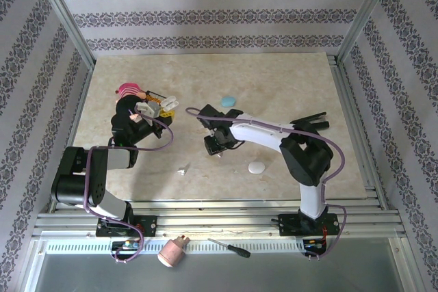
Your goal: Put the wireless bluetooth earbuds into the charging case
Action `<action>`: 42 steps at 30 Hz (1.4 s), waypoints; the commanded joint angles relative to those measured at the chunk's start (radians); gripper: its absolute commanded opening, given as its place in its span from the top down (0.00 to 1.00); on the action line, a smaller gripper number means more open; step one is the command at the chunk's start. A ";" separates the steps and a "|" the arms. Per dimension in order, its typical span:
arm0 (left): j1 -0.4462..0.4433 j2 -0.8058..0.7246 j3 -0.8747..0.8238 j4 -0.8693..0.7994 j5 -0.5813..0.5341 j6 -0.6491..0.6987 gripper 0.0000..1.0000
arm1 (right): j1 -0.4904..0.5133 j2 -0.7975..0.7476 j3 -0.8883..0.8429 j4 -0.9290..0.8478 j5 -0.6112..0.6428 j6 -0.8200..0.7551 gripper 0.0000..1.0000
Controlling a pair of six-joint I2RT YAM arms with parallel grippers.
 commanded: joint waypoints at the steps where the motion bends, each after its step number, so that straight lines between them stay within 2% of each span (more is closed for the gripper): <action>1: 0.020 -0.036 -0.006 0.004 -0.020 0.021 0.96 | 0.030 0.053 0.052 -0.116 0.149 -0.031 0.59; 10: 0.021 -0.035 -0.007 0.006 -0.022 0.021 0.96 | 0.085 0.122 0.113 -0.166 0.179 -0.052 0.62; 21: 0.021 -0.036 -0.009 0.008 -0.023 0.023 0.96 | 0.068 0.140 0.133 -0.171 0.189 -0.064 0.81; 26: 0.022 -0.035 -0.009 0.008 -0.023 0.023 0.96 | 0.033 0.101 0.098 -0.146 0.158 -0.064 0.85; 38: 0.021 -0.033 -0.007 0.008 -0.021 0.020 0.96 | -0.120 -0.067 -0.130 0.112 -0.182 0.083 0.88; 42: 0.021 -0.035 -0.009 0.007 -0.022 0.020 0.96 | -0.215 -0.111 -0.279 0.318 -0.399 0.224 0.88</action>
